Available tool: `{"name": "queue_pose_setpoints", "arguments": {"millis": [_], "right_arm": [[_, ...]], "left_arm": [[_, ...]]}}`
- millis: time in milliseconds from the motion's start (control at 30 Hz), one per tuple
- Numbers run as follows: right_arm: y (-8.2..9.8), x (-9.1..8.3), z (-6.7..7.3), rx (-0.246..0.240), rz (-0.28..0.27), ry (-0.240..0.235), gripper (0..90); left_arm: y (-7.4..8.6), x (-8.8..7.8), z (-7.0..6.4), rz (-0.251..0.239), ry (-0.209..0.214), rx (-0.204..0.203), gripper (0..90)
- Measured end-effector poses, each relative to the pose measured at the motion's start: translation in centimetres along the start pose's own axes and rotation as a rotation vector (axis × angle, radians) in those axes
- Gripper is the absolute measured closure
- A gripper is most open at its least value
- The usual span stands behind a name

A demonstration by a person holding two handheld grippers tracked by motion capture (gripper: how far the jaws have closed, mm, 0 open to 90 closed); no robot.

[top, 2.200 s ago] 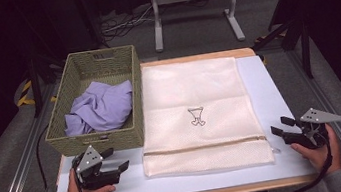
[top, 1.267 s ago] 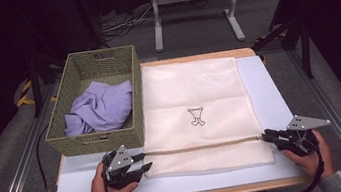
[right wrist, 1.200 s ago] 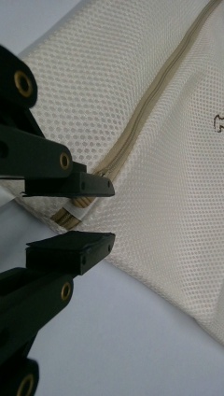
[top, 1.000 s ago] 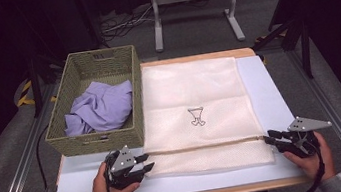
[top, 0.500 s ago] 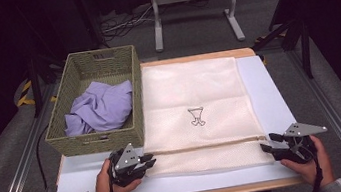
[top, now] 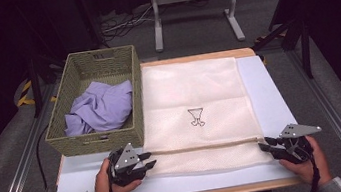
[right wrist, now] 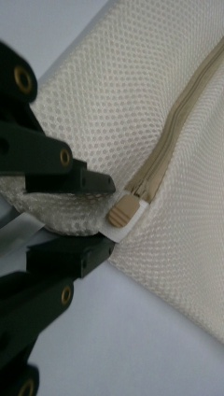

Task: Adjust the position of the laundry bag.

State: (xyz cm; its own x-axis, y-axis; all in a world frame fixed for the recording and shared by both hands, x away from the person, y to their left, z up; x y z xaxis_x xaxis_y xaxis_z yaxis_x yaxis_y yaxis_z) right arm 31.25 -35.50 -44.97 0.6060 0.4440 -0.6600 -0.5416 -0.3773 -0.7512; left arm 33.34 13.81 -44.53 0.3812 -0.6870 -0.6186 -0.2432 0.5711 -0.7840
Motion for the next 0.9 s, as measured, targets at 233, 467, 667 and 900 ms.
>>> {"name": "queue_pose_setpoints", "arguments": {"millis": [233,467,667,900], "right_arm": [[0.1,-0.1,-0.2,0.021,-0.016,-0.023,79.9],[0.2,-0.1,-0.2,0.023,-0.019,-0.031,81.1],[0.2,-0.1,-0.2,0.017,-0.020,-0.031,81.1],[0.1,0.0,-0.2,0.017,-0.023,-0.020,81.2]], "left_arm": [[0.2,-0.1,0.1,0.023,-0.024,-0.001,64.4],[1.8,-0.8,1.1,0.092,-0.106,-0.123,48.1],[2.3,-0.4,1.5,0.104,-0.061,-0.186,44.4],[2.0,0.2,1.5,0.103,-0.055,-0.183,54.6]]}}
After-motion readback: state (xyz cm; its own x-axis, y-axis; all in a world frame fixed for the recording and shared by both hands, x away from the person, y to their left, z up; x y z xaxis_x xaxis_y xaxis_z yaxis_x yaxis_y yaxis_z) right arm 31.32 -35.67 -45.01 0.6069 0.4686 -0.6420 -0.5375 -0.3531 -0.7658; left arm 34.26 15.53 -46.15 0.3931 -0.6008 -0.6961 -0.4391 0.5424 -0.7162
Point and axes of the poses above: each handheld gripper's, and its own axes: x roughly forward along the jaws, y roughly out of its underside, z roughly to its left, the point moved 1 cm from there along x, roughly forward along the jaws, and after that the axes turned 1 degree about x, right-handed, at the moved point
